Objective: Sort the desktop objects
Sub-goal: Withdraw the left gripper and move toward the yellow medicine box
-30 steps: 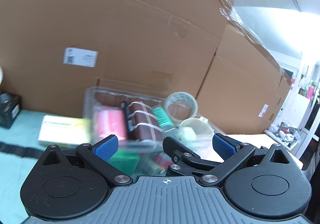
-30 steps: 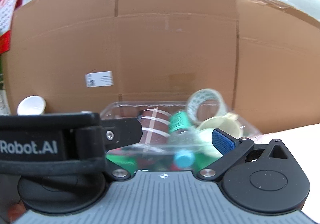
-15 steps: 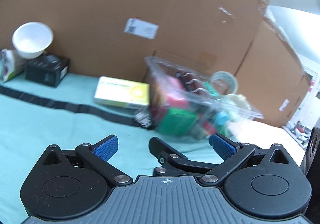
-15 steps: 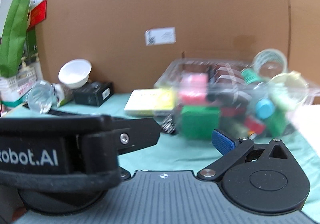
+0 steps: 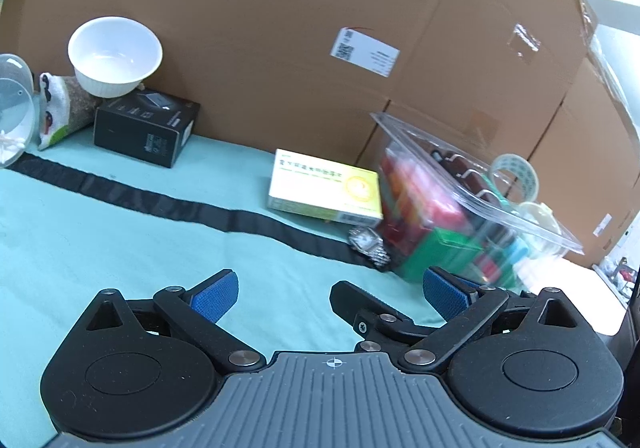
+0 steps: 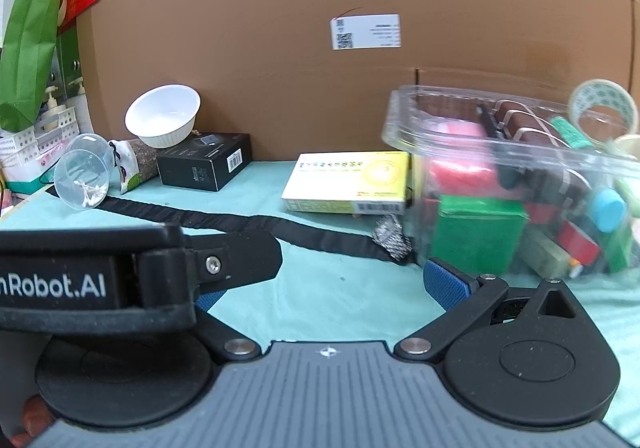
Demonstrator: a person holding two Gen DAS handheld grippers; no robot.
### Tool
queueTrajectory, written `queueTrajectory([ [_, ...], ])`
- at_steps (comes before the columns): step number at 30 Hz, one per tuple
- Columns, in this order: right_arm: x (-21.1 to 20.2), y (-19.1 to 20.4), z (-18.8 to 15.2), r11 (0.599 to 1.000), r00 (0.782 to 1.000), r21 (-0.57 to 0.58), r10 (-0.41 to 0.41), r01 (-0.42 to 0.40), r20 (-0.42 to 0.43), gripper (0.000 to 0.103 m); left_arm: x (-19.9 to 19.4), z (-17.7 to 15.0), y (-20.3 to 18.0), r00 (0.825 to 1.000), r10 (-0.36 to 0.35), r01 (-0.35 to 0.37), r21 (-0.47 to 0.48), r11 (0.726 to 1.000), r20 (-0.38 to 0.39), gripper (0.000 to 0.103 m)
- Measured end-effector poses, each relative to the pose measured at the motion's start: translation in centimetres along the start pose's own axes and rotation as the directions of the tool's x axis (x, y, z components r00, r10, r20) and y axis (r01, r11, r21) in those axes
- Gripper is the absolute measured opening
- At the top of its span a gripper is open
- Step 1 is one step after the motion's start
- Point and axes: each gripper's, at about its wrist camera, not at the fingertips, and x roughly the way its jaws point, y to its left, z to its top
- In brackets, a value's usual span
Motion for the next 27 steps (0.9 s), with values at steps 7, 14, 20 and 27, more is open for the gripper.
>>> queueTrajectory([
  [7, 3.0, 2.1, 1.4, 0.997, 1.000, -0.073, -0.020, 0.019, -0.017, 0.103, 2.0, 2.8, 2.2, 1.000, -0.012, 0.012, 0.023, 1.000, -0.011, 0.102],
  [14, 6.1, 3.4, 2.5, 0.994, 0.998, -0.107, -0.028, 0.023, -0.047, 0.103, 5.0, 5.6, 5.1, 0.995, -0.073, 0.074, 0.000, 0.997, -0.068, 0.096],
  [20, 8.7, 3.5, 2.9, 0.994, 0.994, -0.093, -0.066, 0.059, -0.082, 0.102, 8.0, 7.6, 6.4, 0.990, -0.097, 0.102, 0.044, 0.994, -0.106, 0.092],
  [27, 11.5, 4.2, 3.1, 0.989, 0.985, -0.122, -0.104, 0.087, -0.140, 0.100, 11.3, 8.6, 6.7, 0.977, -0.138, 0.152, 0.080, 0.985, -0.160, 0.088],
])
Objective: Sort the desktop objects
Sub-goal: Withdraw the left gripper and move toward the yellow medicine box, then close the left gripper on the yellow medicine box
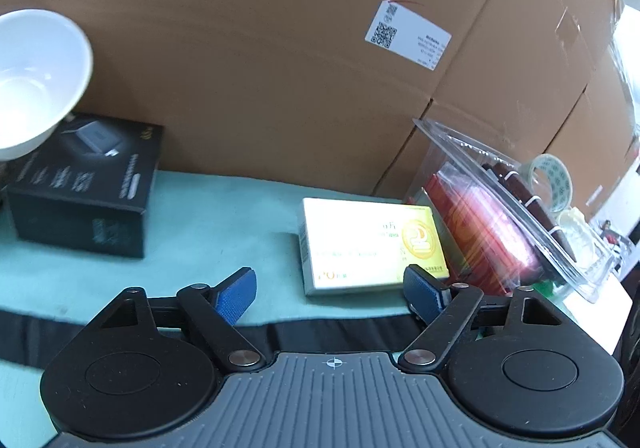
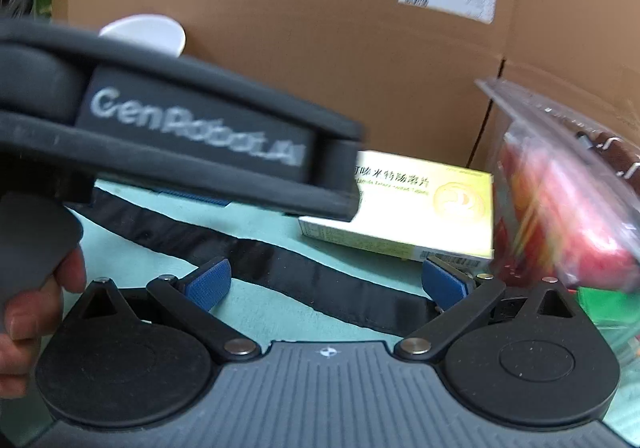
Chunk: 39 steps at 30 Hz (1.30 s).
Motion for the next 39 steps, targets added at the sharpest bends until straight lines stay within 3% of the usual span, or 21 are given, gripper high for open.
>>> queueTrajectory([
  [9, 1.4, -1.5, 0.6, 0.994, 0.999, 0.108, 0.024, -0.020, -0.031, 0.096, 3.5, 3.0, 1.1, 0.994, -0.073, 0.075, 0.019, 0.997, -0.075, 0.084],
  [18, 0.9, -1.2, 0.3, 0.994, 0.999, 0.110, 0.024, -0.021, -0.028, 0.096, 6.3, 5.6, 0.1, 0.988, -0.094, 0.114, 0.162, 0.980, -0.124, 0.083],
  [19, 0.9, -1.2, 0.2, 0.994, 0.999, 0.110, 0.023, -0.020, -0.028, 0.095, 6.7, 5.7, 0.0, 0.985, -0.100, 0.124, 0.176, 0.976, -0.142, 0.082],
  [22, 0.6, -1.2, 0.0, 0.993, 0.999, 0.114, 0.026, -0.023, -0.026, 0.095, 6.8, 5.3, -0.6, 0.985, -0.077, 0.113, 0.245, 0.963, -0.152, 0.060],
  [27, -0.4, -1.0, -0.6, 0.992, 0.999, 0.123, 0.027, -0.025, -0.017, 0.093, 5.1, 4.0, -0.3, 0.987, -0.052, 0.091, 0.266, 0.960, -0.151, 0.046],
  [32, -1.5, -1.0, -1.3, 0.992, 1.000, 0.127, 0.021, -0.020, -0.005, 0.089, 3.9, 2.5, -0.2, 0.986, -0.045, 0.083, 0.235, 0.968, -0.161, 0.042],
  [39, -4.1, -1.0, -2.6, 0.992, 0.999, 0.116, 0.055, -0.054, -0.001, 0.071, 1.5, -0.5, -1.6, 0.984, -0.018, 0.057, 0.216, 0.975, -0.175, 0.035],
])
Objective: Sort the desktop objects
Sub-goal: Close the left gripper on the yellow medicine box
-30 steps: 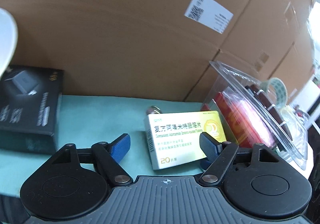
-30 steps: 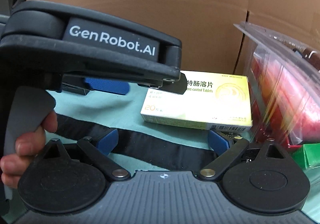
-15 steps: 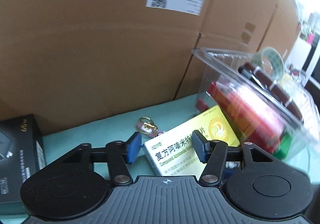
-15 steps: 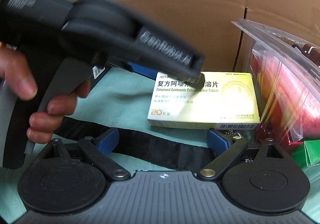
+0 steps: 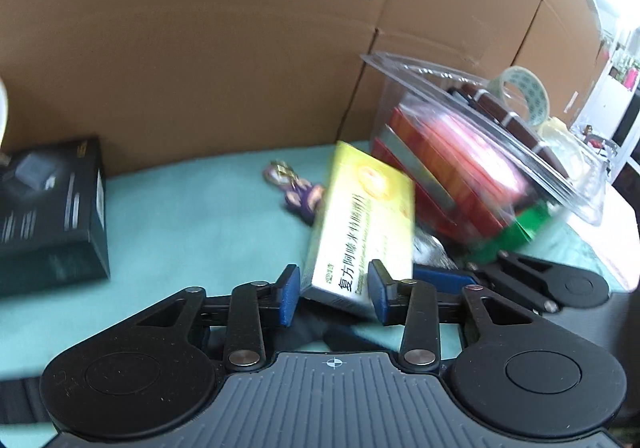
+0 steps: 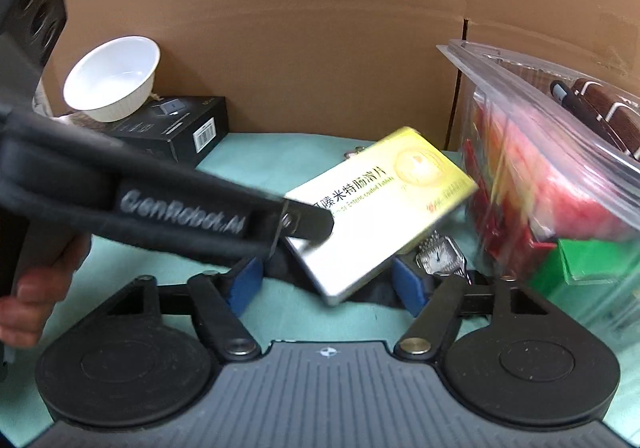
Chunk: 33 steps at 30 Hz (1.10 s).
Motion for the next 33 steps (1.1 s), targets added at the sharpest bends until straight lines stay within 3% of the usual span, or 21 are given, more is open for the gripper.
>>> queueTrajectory([
  [6, -2.4, -0.4, -2.0, 0.997, 0.998, -0.041, 0.065, -0.065, -0.006, 0.068, -1.8, -3.0, -2.3, 0.999, 0.037, -0.036, -0.072, 0.997, 0.005, 0.035],
  [8, -2.1, -1.1, -0.1, 0.995, 0.996, -0.052, 0.088, -0.089, -0.012, 0.068, -2.5, -4.0, -3.1, 0.999, 0.051, -0.050, -0.104, 0.993, 0.004, 0.035],
  [13, -5.5, -2.0, -2.6, 0.984, 0.987, -0.083, 0.156, -0.160, -0.048, 0.067, -4.5, -7.0, -5.6, 0.999, 0.038, -0.036, -0.158, 0.987, 0.005, 0.036],
  [19, -10.7, -3.2, -5.4, 0.966, 0.971, -0.103, 0.232, -0.237, -0.057, 0.068, -6.3, -10.1, -8.5, 1.000, 0.004, -0.002, -0.206, 0.979, 0.010, 0.053],
  [23, -11.3, -3.5, -5.9, 0.967, 0.974, -0.122, 0.224, -0.226, -0.032, 0.073, -6.0, -10.1, -9.6, 1.000, 0.031, -0.028, -0.202, 0.979, 0.008, 0.060],
  [26, -11.1, -4.3, -5.9, 0.968, 0.976, -0.128, 0.217, -0.217, -0.015, 0.080, -5.7, -9.7, -9.5, 0.999, 0.046, -0.044, -0.200, 0.979, 0.008, 0.072],
  [33, -9.6, -5.6, -5.0, 0.954, 0.962, -0.125, 0.272, -0.272, -0.015, 0.081, -3.9, -8.2, -9.5, 0.998, 0.070, -0.068, -0.190, 0.979, 0.004, 0.079],
])
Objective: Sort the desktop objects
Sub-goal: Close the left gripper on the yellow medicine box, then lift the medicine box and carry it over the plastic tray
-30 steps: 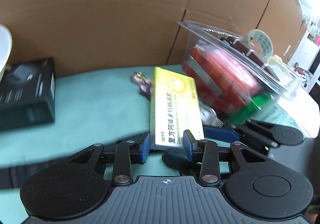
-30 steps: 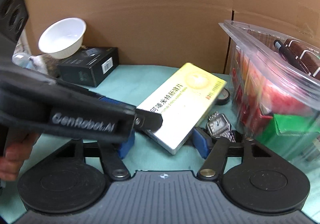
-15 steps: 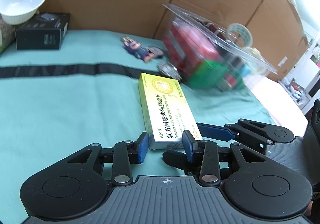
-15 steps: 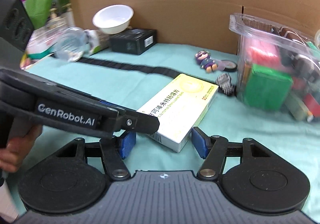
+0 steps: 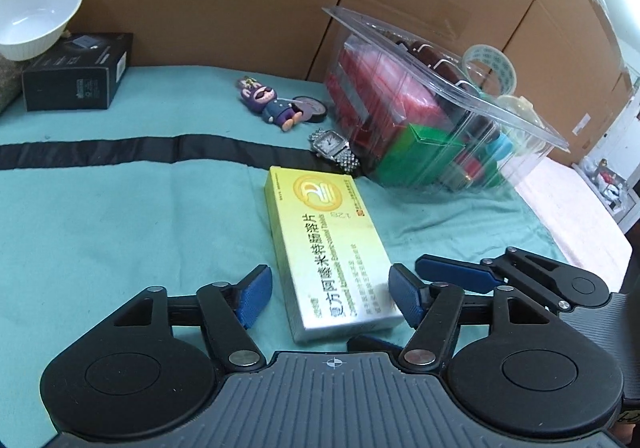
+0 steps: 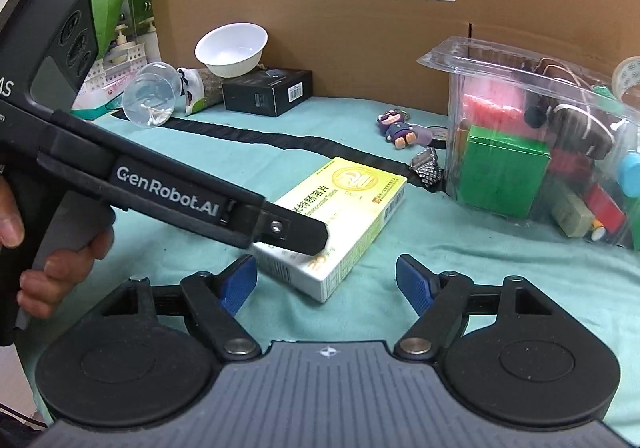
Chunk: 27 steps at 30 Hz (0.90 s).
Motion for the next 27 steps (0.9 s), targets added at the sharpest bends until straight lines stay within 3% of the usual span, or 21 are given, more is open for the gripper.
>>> queueTrajectory([
  [5, 1.4, -0.4, 0.7, 0.999, 0.999, 0.010, 0.038, -0.038, 0.001, 0.083, 1.2, 0.8, -0.4, 1.000, 0.011, -0.011, 0.024, 1.000, -0.010, 0.079],
  [7, 1.9, -0.5, 0.8, 0.999, 0.999, 0.012, 0.049, -0.048, -0.012, 0.082, 1.4, 0.9, -0.6, 1.000, 0.026, -0.025, 0.041, 0.999, -0.011, 0.072],
  [8, 2.2, -0.6, 0.8, 0.998, 0.998, 0.013, 0.059, -0.059, -0.023, 0.079, 1.5, 0.9, -0.6, 0.999, 0.031, -0.031, 0.048, 0.998, -0.010, 0.059],
  [15, 1.0, 0.3, 0.4, 0.999, 0.999, -0.010, 0.048, -0.048, -0.015, 0.076, 0.4, 0.2, -0.9, 0.998, 0.054, -0.054, 0.021, 0.998, 0.012, 0.052],
  [21, -2.1, 2.3, 1.3, 0.995, 0.996, -0.075, 0.076, -0.073, 0.049, 0.076, -4.1, -0.7, -2.1, 0.991, 0.074, -0.076, 0.009, 0.997, 0.111, 0.052],
  [27, -5.5, 3.4, 3.2, 0.989, 0.981, -0.142, 0.073, -0.048, 0.180, 0.076, -8.5, 0.7, -4.2, 0.967, 0.089, -0.099, 0.031, 0.995, 0.237, 0.052],
])
